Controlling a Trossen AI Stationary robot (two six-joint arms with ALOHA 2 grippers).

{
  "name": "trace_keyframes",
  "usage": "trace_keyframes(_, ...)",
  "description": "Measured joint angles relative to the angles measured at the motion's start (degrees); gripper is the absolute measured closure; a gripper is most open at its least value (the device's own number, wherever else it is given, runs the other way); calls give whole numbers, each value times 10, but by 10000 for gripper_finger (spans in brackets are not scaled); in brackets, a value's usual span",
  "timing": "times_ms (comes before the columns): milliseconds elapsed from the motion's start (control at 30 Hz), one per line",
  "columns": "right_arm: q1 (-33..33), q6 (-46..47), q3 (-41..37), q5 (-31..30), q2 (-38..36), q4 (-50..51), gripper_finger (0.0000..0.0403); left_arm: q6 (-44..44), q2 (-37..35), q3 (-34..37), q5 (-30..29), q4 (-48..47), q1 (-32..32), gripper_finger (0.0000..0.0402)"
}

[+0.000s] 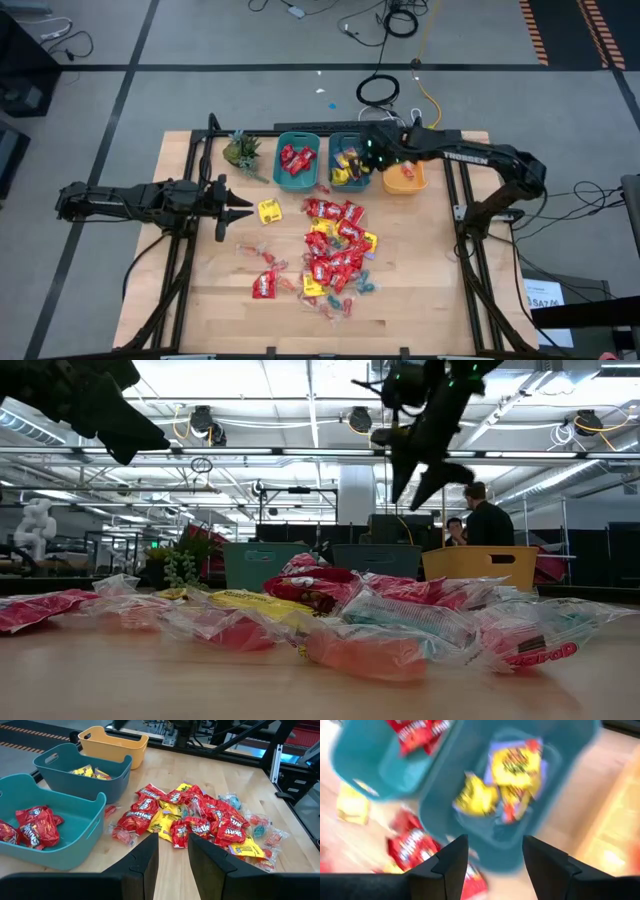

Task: Sort candy
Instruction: Put the yellow candy into the blue bin

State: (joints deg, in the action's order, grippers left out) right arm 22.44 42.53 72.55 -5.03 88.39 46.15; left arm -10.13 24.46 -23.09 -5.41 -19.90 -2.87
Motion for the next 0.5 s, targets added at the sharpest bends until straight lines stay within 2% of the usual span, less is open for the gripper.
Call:
trace_keyframes(100, -53, 53, -3, -37, -14, 61, 222, 0, 0, 0, 0, 0, 0, 288)
trace_keyframes(267, -142, 180, -60, -38, -31, 88, 224, 0, 0, 0, 0, 0, 0, 288)
trace_keyframes(367, -195, 273, -112, -36, -38, 68, 235, 0, 0, 0, 0, 0, 0, 288)
trace_keyframes(500, -258, 381, -172, -36, -40, -23, 247, 0, 0, 0, 0, 1, 0, 288)
